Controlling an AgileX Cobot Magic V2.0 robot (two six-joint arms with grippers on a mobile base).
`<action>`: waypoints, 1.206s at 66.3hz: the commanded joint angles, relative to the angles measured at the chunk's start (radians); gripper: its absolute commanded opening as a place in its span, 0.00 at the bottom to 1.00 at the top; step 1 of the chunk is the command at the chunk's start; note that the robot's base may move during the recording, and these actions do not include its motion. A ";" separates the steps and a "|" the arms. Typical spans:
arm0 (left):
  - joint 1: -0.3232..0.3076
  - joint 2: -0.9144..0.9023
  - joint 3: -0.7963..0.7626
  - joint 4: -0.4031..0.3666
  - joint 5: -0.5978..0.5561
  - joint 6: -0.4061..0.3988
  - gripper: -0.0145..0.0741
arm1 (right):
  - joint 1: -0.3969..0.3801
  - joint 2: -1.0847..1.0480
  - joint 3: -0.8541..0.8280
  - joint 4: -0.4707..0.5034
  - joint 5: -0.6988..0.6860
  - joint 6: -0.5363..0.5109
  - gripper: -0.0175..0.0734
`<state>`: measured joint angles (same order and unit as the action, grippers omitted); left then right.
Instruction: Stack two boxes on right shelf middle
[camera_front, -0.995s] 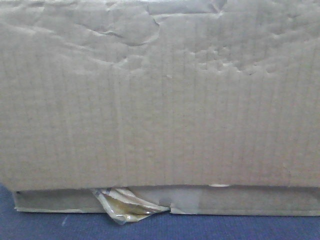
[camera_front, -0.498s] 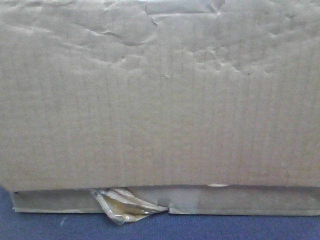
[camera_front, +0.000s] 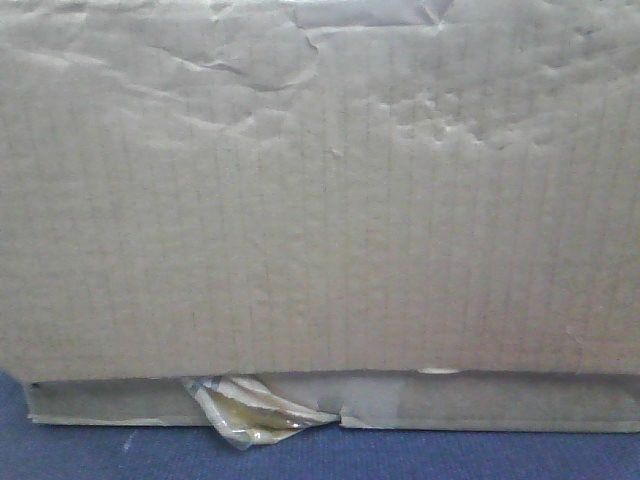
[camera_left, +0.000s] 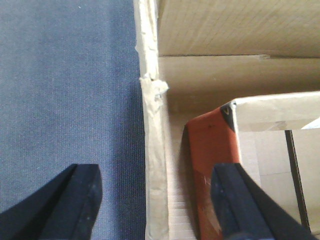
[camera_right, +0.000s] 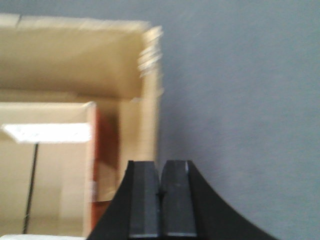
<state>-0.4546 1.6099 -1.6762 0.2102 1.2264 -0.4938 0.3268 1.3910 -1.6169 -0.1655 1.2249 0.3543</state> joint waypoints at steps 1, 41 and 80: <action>0.003 -0.003 -0.001 0.006 -0.005 0.004 0.58 | 0.012 0.042 -0.010 -0.016 -0.004 0.030 0.03; 0.003 -0.003 -0.001 0.008 -0.005 0.019 0.58 | -0.025 0.081 0.143 0.104 -0.004 0.032 0.61; 0.003 -0.003 0.095 -0.024 -0.005 0.021 0.58 | -0.027 0.147 0.188 0.098 -0.004 0.032 0.51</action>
<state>-0.4546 1.6099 -1.5954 0.2050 1.2247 -0.4740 0.3049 1.5409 -1.4221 -0.0555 1.2279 0.3857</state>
